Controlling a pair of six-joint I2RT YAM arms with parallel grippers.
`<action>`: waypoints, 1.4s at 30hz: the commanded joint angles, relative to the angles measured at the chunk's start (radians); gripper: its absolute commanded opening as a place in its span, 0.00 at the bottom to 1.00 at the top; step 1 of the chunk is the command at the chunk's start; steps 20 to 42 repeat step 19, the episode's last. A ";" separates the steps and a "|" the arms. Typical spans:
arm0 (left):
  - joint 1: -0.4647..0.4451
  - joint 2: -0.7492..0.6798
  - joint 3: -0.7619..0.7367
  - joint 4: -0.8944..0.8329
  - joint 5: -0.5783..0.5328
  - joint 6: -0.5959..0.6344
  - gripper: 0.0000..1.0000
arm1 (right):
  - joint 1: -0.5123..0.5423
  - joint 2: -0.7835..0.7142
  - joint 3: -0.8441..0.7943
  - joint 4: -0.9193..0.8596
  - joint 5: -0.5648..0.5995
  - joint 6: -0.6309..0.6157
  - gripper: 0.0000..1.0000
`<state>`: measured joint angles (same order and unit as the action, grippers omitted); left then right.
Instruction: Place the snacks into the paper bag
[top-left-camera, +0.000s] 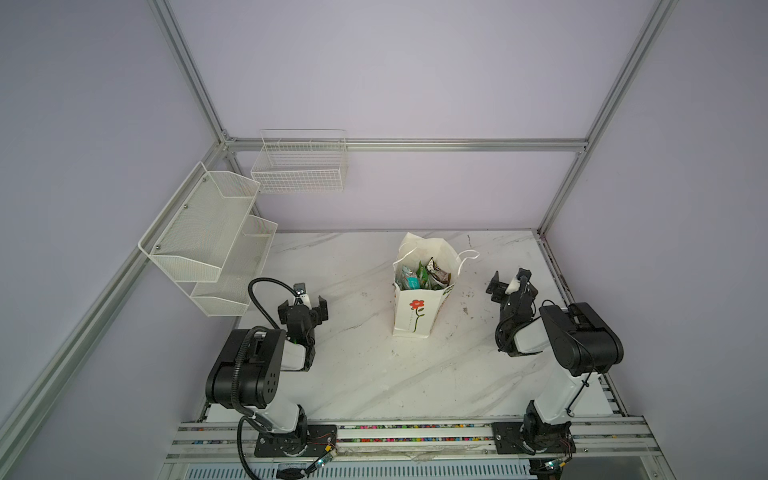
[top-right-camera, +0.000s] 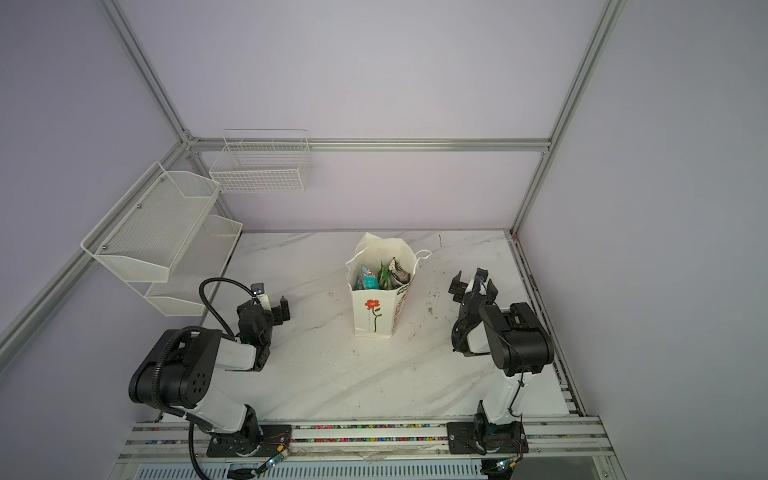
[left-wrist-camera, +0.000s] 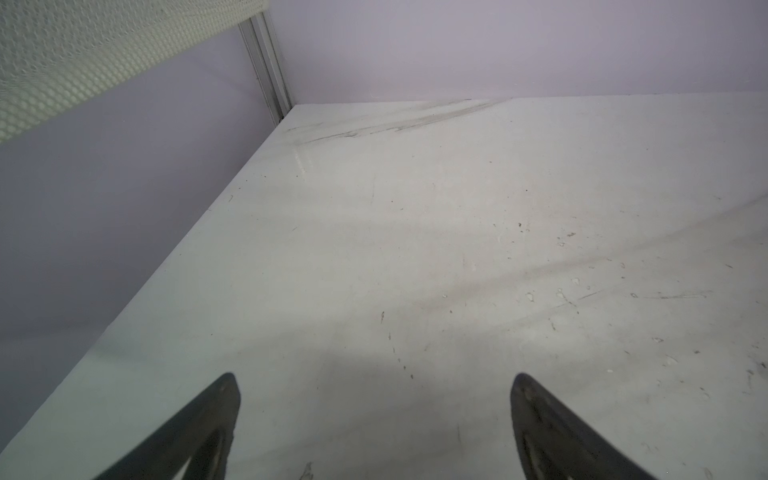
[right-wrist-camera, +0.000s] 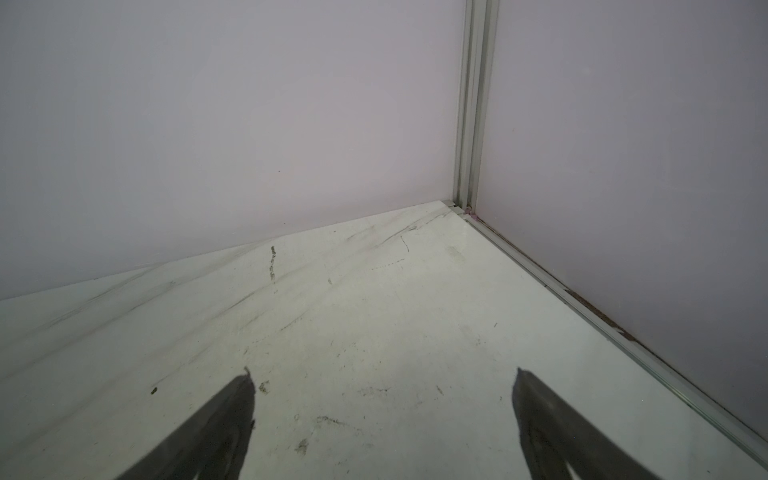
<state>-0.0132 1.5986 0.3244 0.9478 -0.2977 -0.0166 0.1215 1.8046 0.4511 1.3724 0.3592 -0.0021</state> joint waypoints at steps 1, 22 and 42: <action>0.004 -0.023 0.043 0.028 0.006 -0.019 1.00 | 0.000 -0.020 -0.005 0.017 0.003 -0.005 0.97; 0.004 -0.023 0.045 0.021 0.008 -0.016 1.00 | 0.003 -0.017 -0.003 0.015 0.002 -0.018 0.97; 0.004 -0.023 0.045 0.021 0.008 -0.016 1.00 | 0.003 -0.017 -0.003 0.015 0.002 -0.018 0.97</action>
